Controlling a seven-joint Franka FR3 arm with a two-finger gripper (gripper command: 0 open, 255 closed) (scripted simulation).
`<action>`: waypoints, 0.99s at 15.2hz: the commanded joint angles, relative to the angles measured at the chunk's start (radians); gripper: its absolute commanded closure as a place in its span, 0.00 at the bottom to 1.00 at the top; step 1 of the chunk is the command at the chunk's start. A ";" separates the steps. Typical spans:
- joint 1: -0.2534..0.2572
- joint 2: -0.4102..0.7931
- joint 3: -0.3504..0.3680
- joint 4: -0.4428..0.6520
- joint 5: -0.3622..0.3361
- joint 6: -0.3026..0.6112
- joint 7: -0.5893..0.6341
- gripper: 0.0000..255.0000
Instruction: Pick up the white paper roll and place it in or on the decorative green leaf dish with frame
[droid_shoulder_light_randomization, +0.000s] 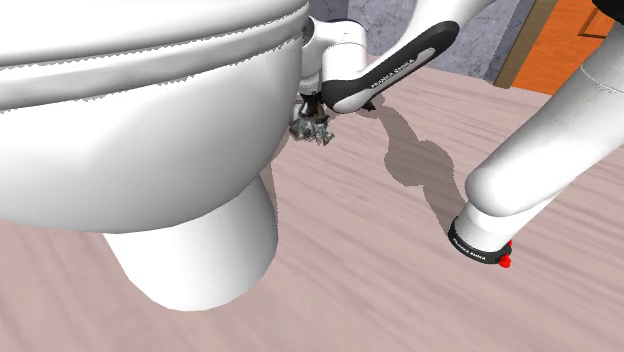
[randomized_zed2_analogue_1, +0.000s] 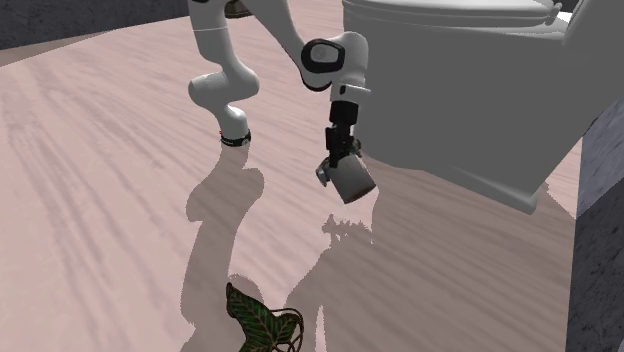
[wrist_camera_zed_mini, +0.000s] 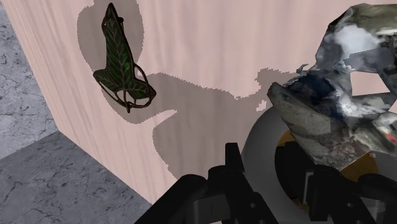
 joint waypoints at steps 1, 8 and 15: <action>0.004 -0.017 -0.003 0.012 0.025 -0.014 -0.028 1.00; 0.017 -0.064 -0.016 0.050 0.094 -0.063 -0.114 1.00; -0.063 -0.058 -0.136 0.048 0.066 0.056 -0.255 1.00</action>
